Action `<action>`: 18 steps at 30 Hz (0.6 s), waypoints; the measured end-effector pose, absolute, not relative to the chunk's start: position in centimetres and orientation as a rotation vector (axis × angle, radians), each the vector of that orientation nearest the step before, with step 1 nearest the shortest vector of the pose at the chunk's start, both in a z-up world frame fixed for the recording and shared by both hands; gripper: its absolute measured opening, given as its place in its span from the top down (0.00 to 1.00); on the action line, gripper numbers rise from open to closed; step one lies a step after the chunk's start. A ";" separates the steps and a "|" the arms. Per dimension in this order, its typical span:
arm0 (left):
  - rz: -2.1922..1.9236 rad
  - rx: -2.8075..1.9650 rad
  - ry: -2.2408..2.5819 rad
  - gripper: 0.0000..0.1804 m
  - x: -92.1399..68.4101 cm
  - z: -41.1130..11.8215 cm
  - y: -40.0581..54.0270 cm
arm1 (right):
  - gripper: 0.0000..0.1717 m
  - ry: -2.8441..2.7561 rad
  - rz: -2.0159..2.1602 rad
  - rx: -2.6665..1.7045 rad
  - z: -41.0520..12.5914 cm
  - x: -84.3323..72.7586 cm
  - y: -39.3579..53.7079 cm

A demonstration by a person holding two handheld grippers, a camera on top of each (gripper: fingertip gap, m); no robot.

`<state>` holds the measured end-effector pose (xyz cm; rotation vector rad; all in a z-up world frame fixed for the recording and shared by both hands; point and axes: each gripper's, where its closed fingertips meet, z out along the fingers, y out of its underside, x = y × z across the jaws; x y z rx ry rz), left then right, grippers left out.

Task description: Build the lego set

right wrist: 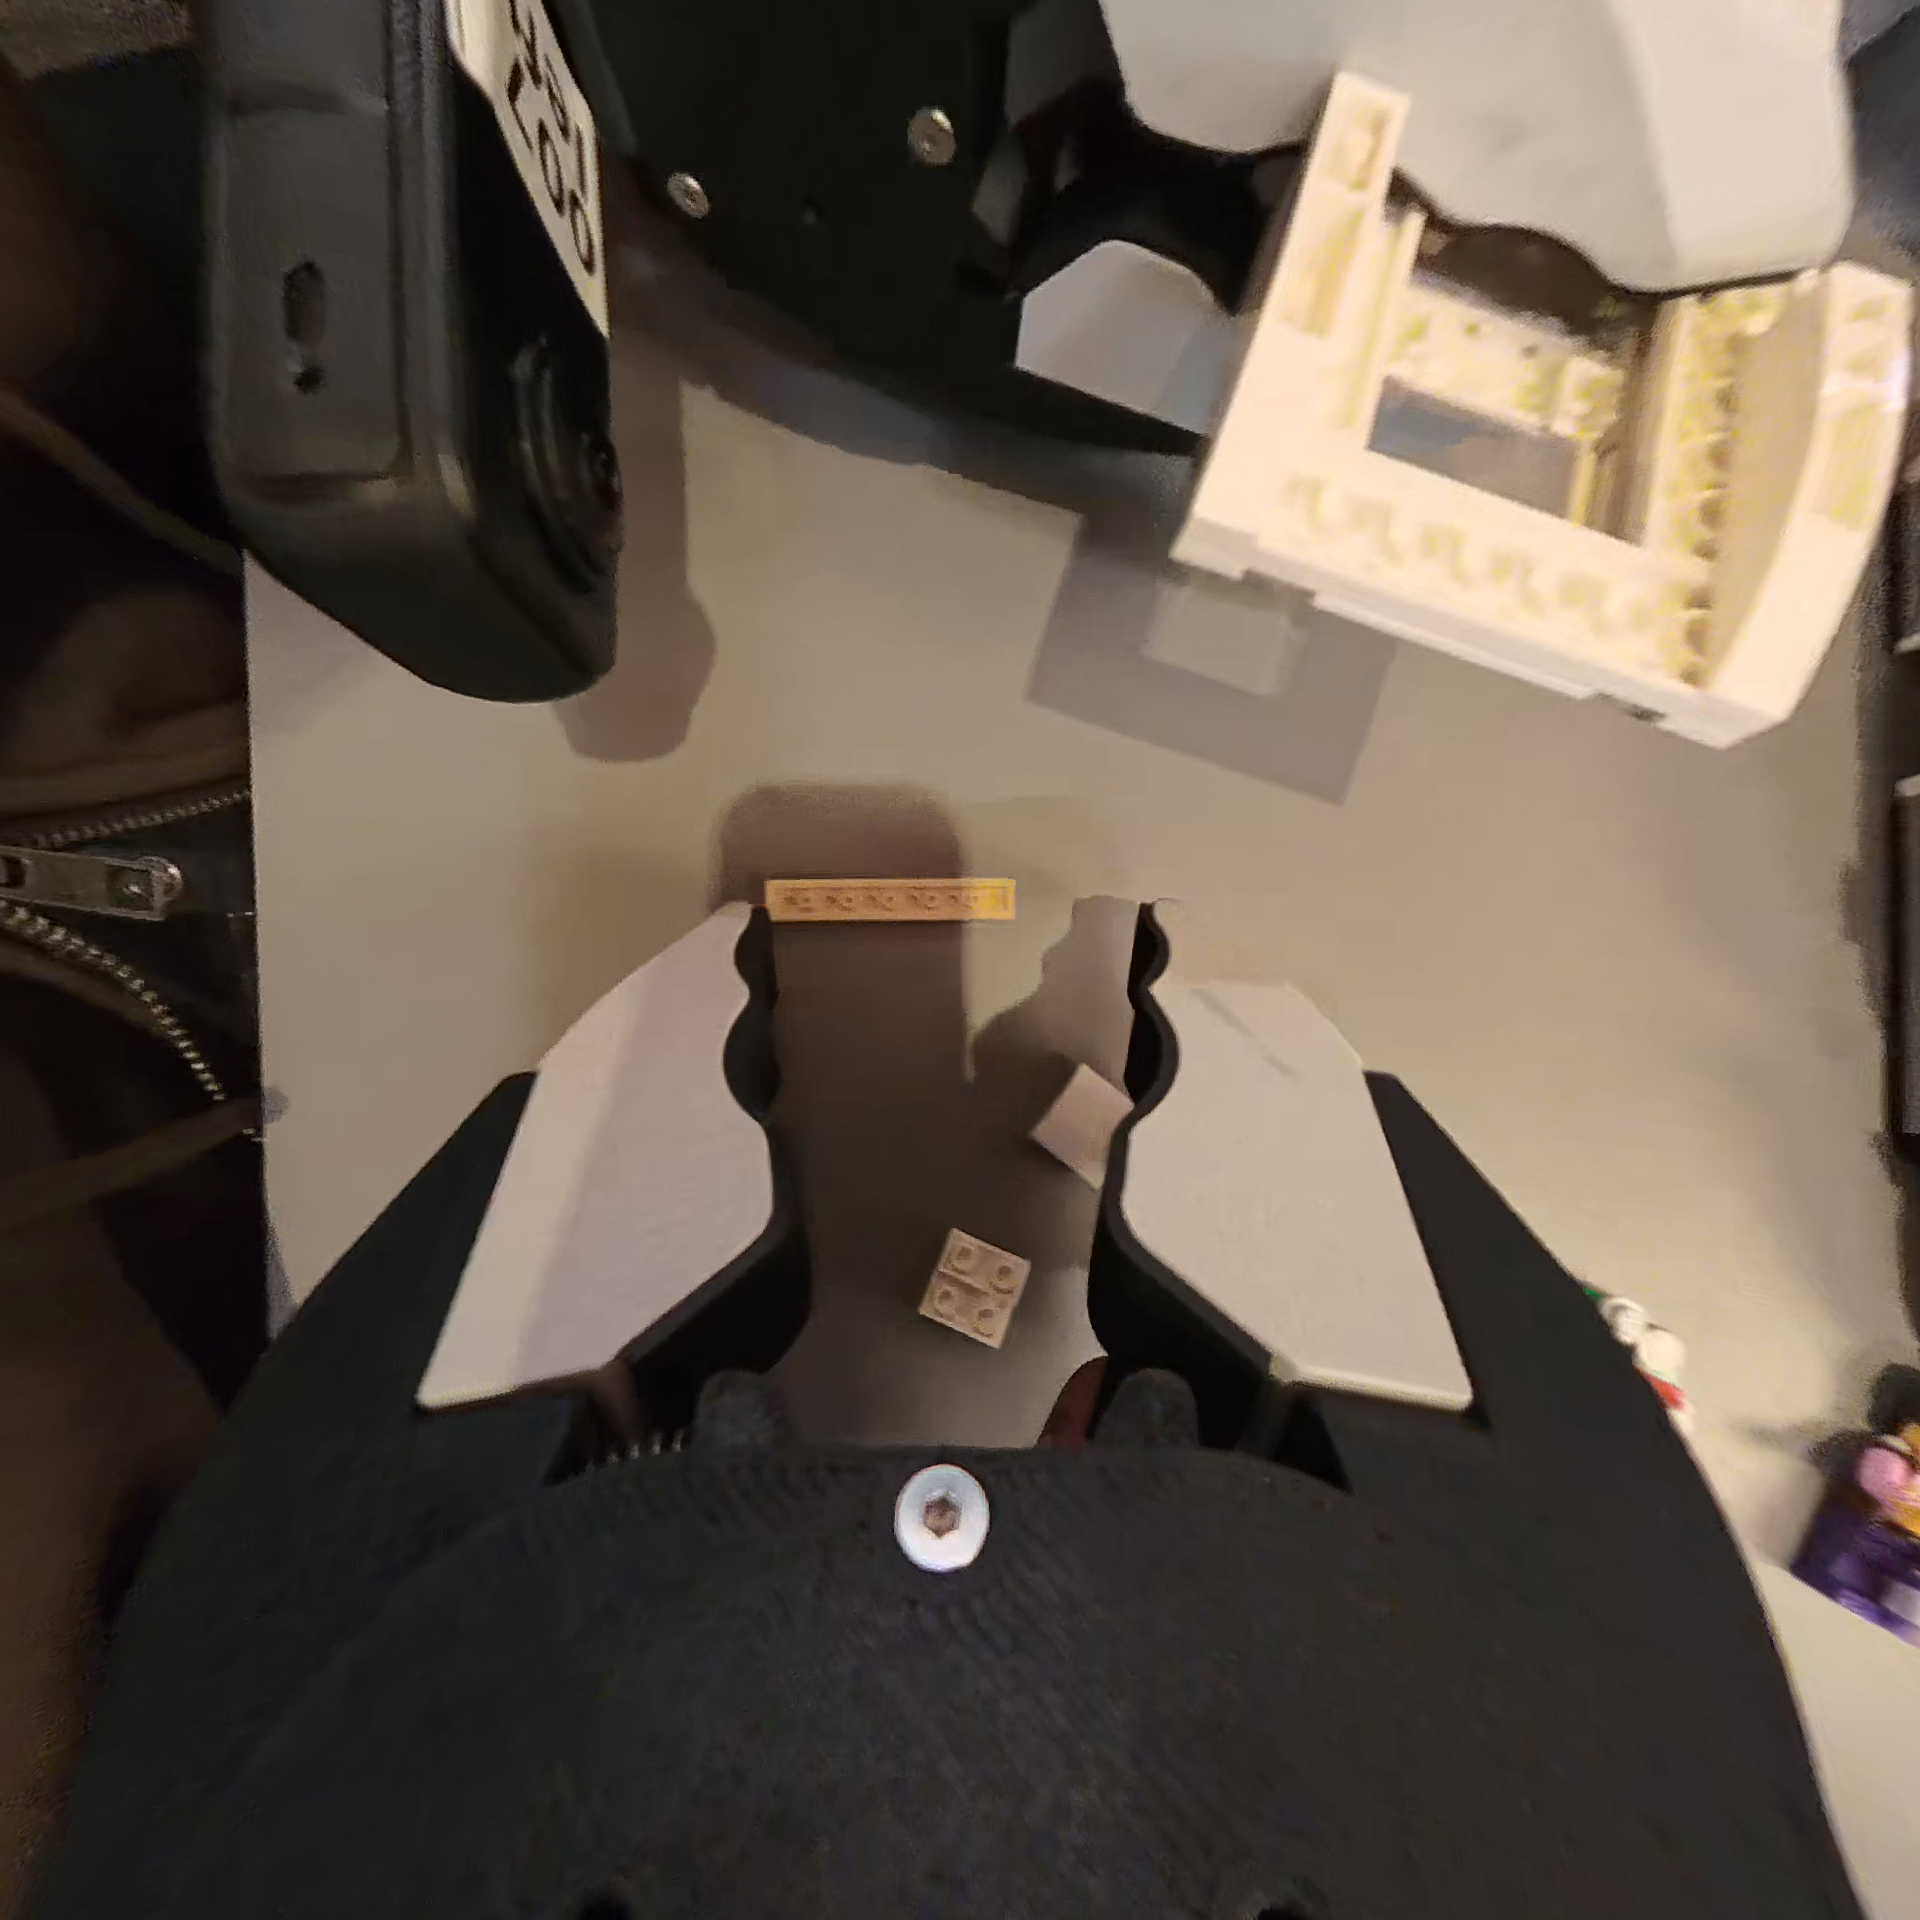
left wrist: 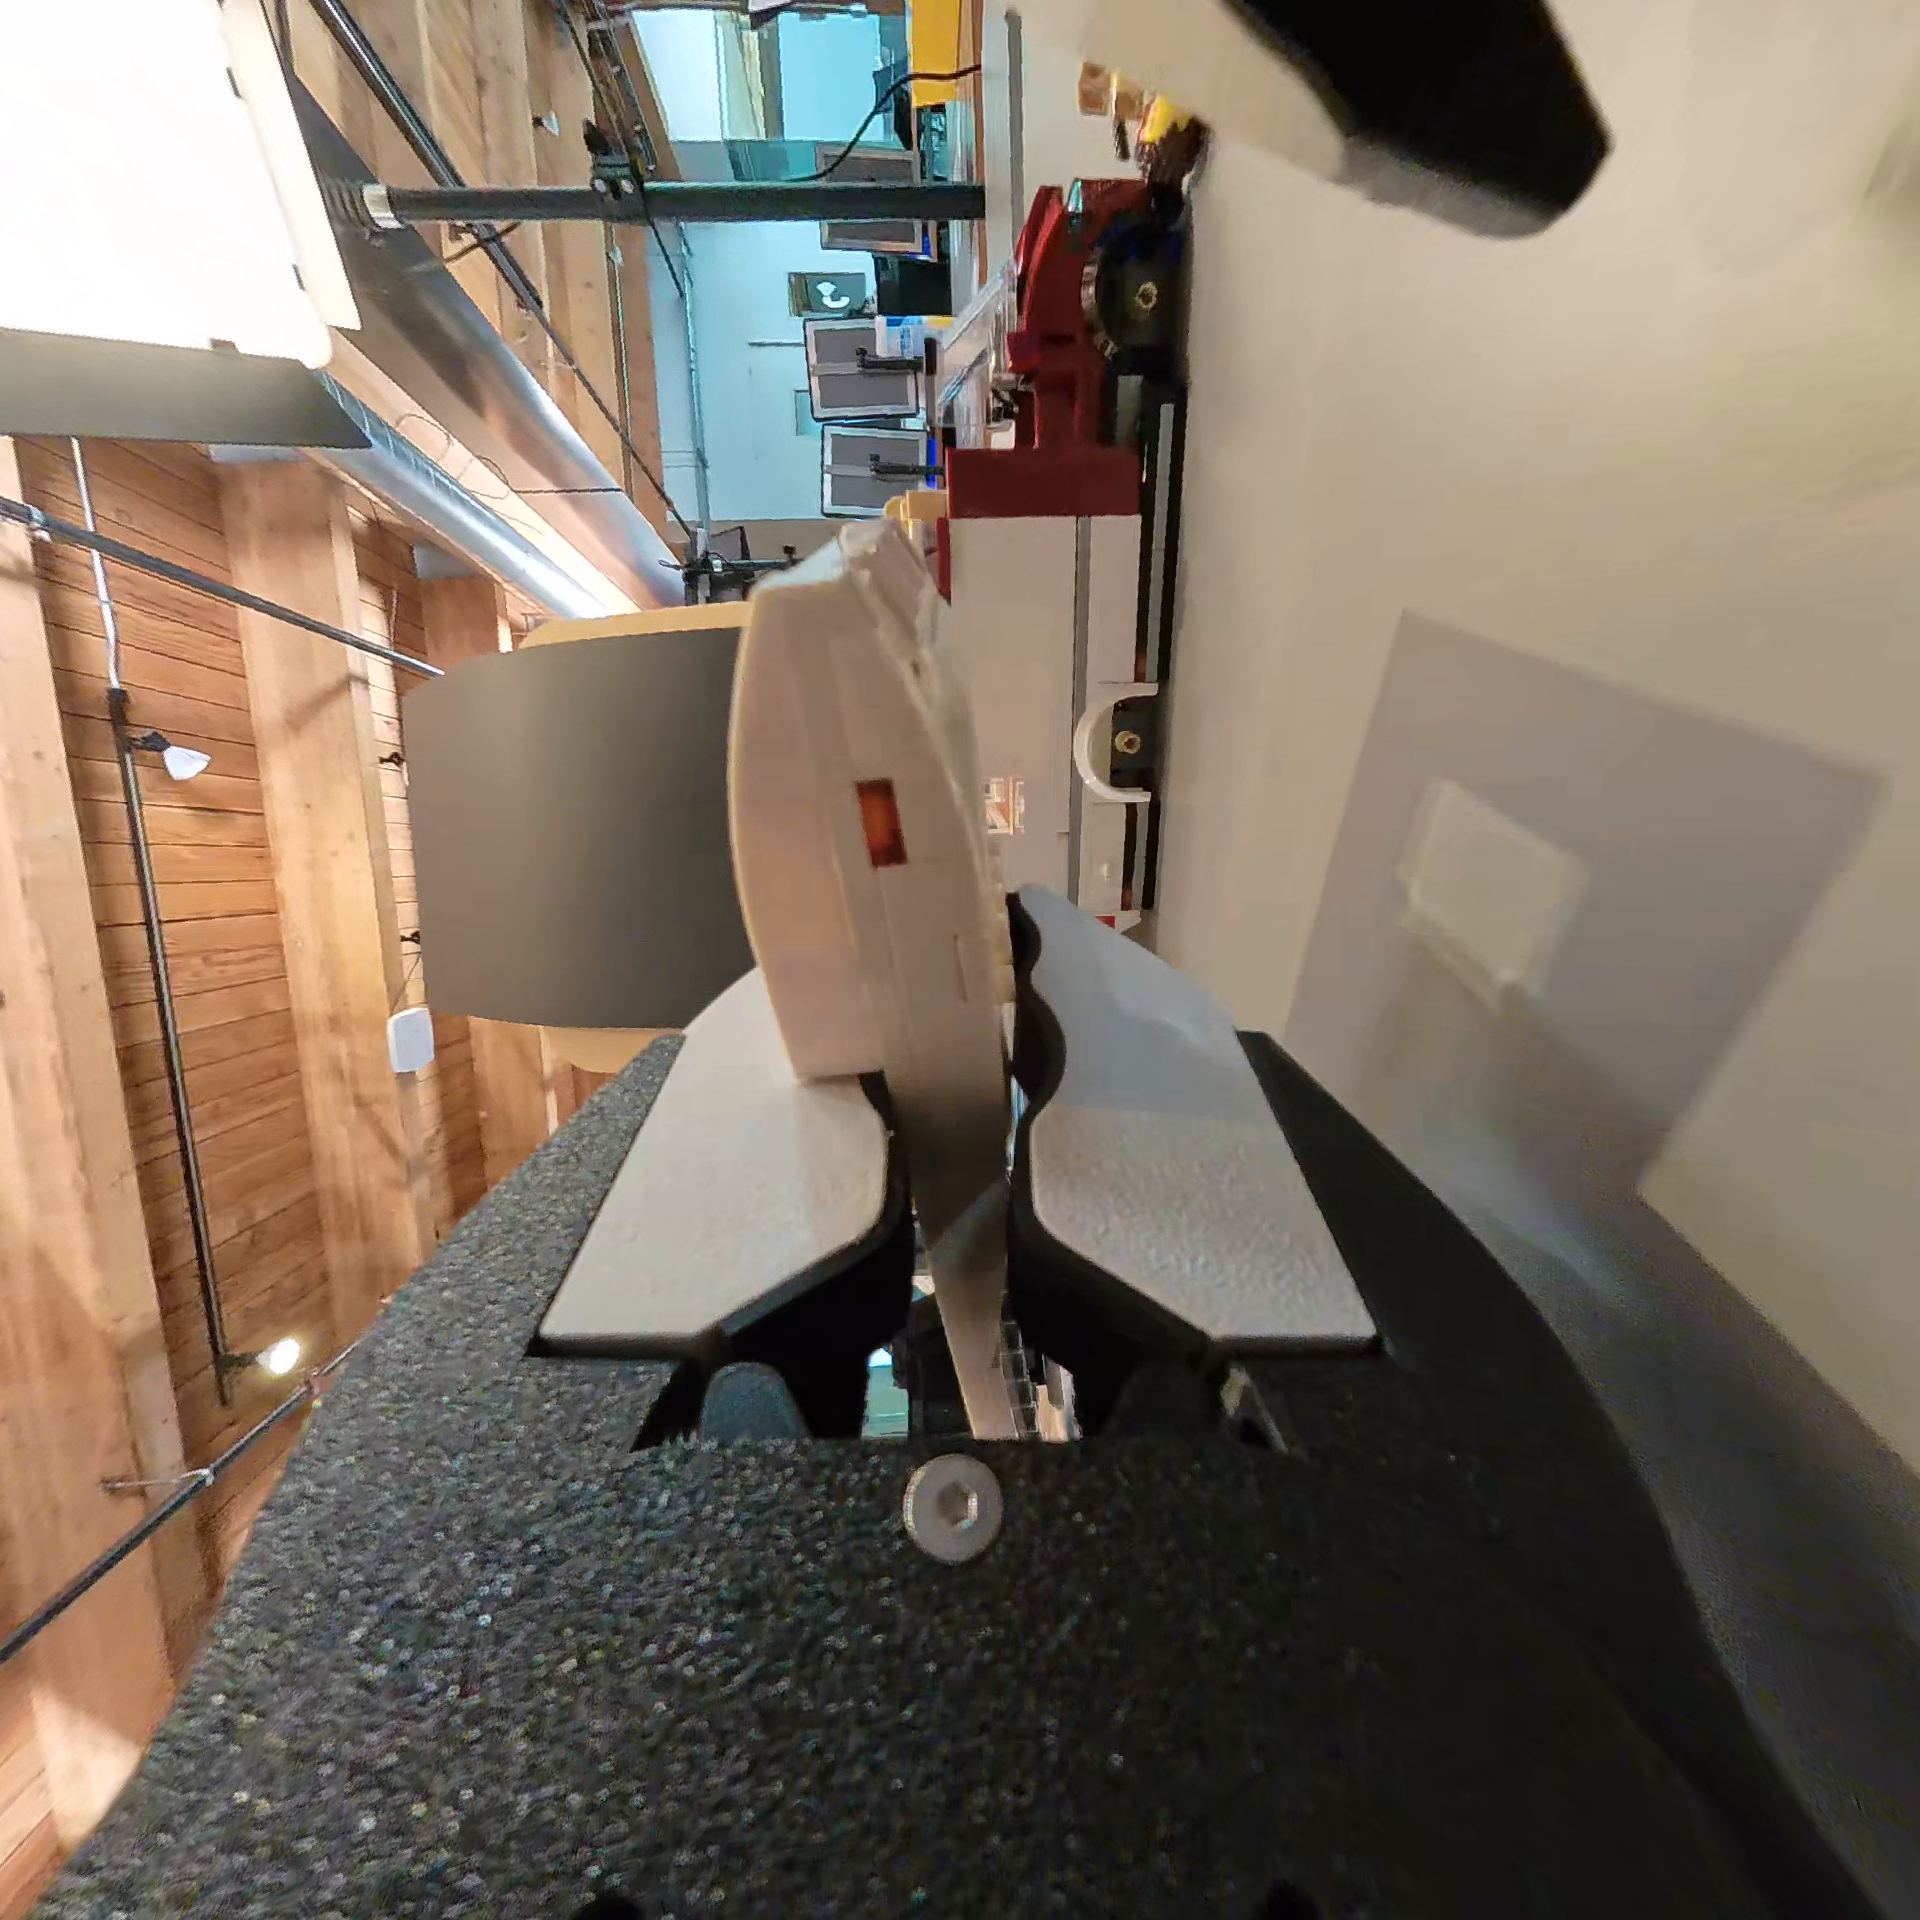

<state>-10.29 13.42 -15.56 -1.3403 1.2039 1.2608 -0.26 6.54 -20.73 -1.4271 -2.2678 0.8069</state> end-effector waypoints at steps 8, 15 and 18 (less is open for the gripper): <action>1.257 -1.353 1.224 0.91 -10.4 -16.5 13.4 | 0.62 -2.313 0.788 -1.411 -21.6 -0.3 5.7; 1.231 -1.363 1.249 0.91 -10.0 -17.1 13.0 | 0.71 -2.321 0.772 -1.407 -22.0 -0.5 5.1; 1.239 -1.364 1.231 0.91 -10.1 -16.7 12.7 | 0.71 -2.290 0.745 -1.429 -21.9 -0.6 5.4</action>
